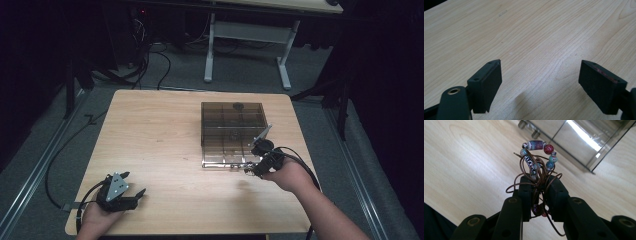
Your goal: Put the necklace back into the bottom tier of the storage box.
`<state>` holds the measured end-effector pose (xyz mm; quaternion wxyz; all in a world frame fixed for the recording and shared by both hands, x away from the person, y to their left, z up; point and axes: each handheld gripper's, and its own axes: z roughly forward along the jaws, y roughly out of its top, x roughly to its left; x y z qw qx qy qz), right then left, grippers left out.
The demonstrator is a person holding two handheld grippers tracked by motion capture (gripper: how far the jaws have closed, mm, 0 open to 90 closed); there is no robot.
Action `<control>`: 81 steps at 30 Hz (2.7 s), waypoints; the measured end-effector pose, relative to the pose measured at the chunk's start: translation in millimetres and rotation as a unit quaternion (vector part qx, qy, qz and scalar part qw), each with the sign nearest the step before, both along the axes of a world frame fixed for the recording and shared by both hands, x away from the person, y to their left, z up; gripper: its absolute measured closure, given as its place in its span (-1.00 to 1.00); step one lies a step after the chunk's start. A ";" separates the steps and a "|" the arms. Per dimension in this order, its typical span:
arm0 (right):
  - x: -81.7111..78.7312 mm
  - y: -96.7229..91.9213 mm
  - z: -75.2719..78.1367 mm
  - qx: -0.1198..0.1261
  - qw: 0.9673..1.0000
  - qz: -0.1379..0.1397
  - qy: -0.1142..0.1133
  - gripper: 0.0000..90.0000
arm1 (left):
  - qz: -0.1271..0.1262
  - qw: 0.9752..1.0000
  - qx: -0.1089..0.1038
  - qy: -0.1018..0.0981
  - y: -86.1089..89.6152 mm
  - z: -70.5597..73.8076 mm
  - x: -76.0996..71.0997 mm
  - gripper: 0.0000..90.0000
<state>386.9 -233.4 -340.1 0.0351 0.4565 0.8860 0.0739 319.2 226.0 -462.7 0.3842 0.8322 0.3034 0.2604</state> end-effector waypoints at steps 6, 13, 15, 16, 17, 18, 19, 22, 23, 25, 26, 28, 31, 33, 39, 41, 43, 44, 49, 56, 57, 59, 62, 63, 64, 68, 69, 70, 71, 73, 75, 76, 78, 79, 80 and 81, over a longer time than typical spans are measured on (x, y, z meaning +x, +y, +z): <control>14.6 9.5 1.9 0.001 1.000 0.002 -0.001 0.67 | 0.000 1.000 -0.001 0.000 0.1 0.0 0.0 -0.57; 30.5 20.8 0.7 -0.004 1.000 0.008 0.003 0.67 | -0.001 1.000 0.000 0.000 -0.1 0.0 -0.1 -0.57; 35.4 23.1 0.3 -0.003 1.000 0.009 0.005 0.67 | -0.001 1.000 0.000 0.000 0.0 0.0 -0.1 -0.57; 38.1 25.1 0.8 -0.004 1.000 0.006 0.007 0.67 | -0.001 1.000 -0.001 0.000 0.1 0.0 -0.1 -0.57; 41.1 26.0 1.0 -0.006 1.000 0.012 0.004 0.67 | -0.001 1.000 -0.001 0.000 0.0 0.0 -0.1 -0.57; 42.9 27.1 1.2 -0.006 1.000 0.014 0.001 0.67 | -0.002 1.000 -0.001 0.000 0.0 0.0 -0.1 -0.57; 45.1 28.6 1.6 -0.005 1.000 0.013 0.000 0.67 | -0.002 1.000 -0.001 0.000 0.0 0.0 -0.1 -0.57; 52.5 33.0 2.8 -0.006 1.000 0.012 -0.006 0.67 | -0.002 1.000 -0.002 0.000 0.2 0.0 -0.1 -0.57; 54.3 33.8 2.6 -0.005 1.000 0.013 -0.006 0.67 | -0.002 1.000 -0.002 0.000 0.2 0.0 -0.1 -0.57; 57.8 36.7 1.0 -0.007 1.000 0.005 -0.002 0.67 | -0.002 1.000 -0.001 0.000 0.1 0.0 -0.1 -0.57; 60.8 37.8 -1.5 -0.009 1.000 0.008 0.001 0.67 | -0.002 1.000 -0.001 0.000 0.1 0.0 -0.1 -0.57; 65.8 39.1 -6.9 -0.013 1.000 0.015 0.004 0.67 | -0.002 1.000 -0.002 -0.001 0.1 0.0 -0.2 -0.57; 71.4 41.3 -16.4 -0.018 1.000 0.015 0.018 0.67 | -0.002 1.000 -0.001 0.000 0.2 0.0 -0.1 -0.57; 74.2 42.9 -21.4 -0.022 0.999 0.017 0.028 0.67 | -0.002 1.000 -0.002 0.000 0.3 0.0 0.0 -0.57; 84.7 49.1 -36.0 -0.029 0.999 0.019 0.042 0.67 | -0.003 1.000 -0.003 0.000 0.4 0.1 -0.1 -0.57; 87.6 51.1 -40.3 -0.032 0.998 0.018 0.043 0.66 | -0.002 1.000 -0.004 0.000 0.6 0.1 -0.1 -0.57; 91.9 52.7 -45.6 -0.033 0.998 0.020 0.043 0.66 | -0.002 1.000 -0.004 0.000 0.6 0.1 -0.1 -0.57; 92.9 53.7 -47.3 -0.033 0.998 0.013 0.045 0.66 | -0.003 1.000 -0.004 0.000 0.7 0.2 -0.1 -0.57; 97.1 56.0 -56.0 -0.041 0.998 0.013 0.048 0.66 | -0.003 1.000 -0.004 0.000 0.8 0.2 0.0 -0.57; 95.8 60.7 -68.0 -0.054 0.997 0.016 0.049 0.61 | -0.003 1.000 -0.003 0.000 0.5 0.1 -0.1 -0.57; 95.7 61.0 -67.4 -0.054 0.997 0.018 0.048 0.56 | -0.003 1.000 -0.003 0.000 0.6 0.1 0.0 -0.57; 95.3 61.4 -62.4 -0.052 0.998 0.011 0.044 0.49 | -0.002 1.000 -0.003 0.000 0.5 0.1 0.0 -0.57; 94.2 61.7 -47.0 -0.044 0.998 0.002 0.035 0.40 | -0.003 1.000 0.000 0.001 0.4 0.1 0.1 -0.57; 93.6 61.5 -39.9 -0.041 0.999 0.003 0.031 0.39 | -0.003 1.000 0.000 0.000 0.3 0.1 0.1 -0.57; 93.3 60.6 -36.0 -0.042 0.999 0.011 0.026 0.37 | -0.003 1.000 0.000 0.000 0.3 0.1 0.0 -0.57; 86.0 56.7 -15.9 -0.043 0.999 0.007 0.013 0.34 | -0.002 1.000 -0.001 0.000 0.0 0.0 -0.1 -0.57; 84.4 55.1 -14.3 -0.040 0.999 -0.001 0.015 0.34 | -0.002 1.000 -0.001 0.000 0.0 0.0 -0.1 -0.57; 84.1 50.9 -13.3 -0.039 0.999 0.007 0.011 0.35 | -0.002 1.000 -0.001 0.000 0.0 0.0 -0.1 -0.57; 82.3 47.4 -13.1 -0.039 0.999 -0.001 0.011 0.40 | -0.002 1.000 0.000 0.000 -0.1 0.0 -0.2 -0.57; 80.9 39.3 -15.9 -0.030 0.999 -0.008 0.016 0.49 | -0.002 1.000 0.000 0.000 -0.1 0.0 -0.2 -0.57; 77.9 33.2 -23.5 -0.030 0.999 -0.019 0.015 0.76 | -0.002 1.000 0.000 0.000 -0.2 -0.1 -0.1 -0.57; 78.4 31.4 -27.0 -0.029 0.999 -0.012 0.015 0.83 | -0.002 1.000 0.001 0.000 -0.3 -0.1 -0.1 -0.57; 78.7 32.0 -37.4 -0.038 0.999 -0.007 0.011 1.00 | -0.001 1.000 0.001 0.000 -0.3 -0.1 0.0 -0.57; 79.1 33.9 -41.8 -0.038 0.999 -0.011 0.011 1.00 | -0.001 1.000 0.001 0.000 -0.3 -0.1 -0.1 -0.57; 80.3 35.2 -44.8 -0.037 0.999 -0.005 0.009 1.00 | 0.000 1.000 0.001 0.000 -0.3 -0.1 -0.1 -0.57; 81.4 39.1 -48.6 -0.037 0.999 -0.007 0.008 1.00 | 0.000 1.000 0.001 0.000 -0.3 -0.1 -0.1 -0.57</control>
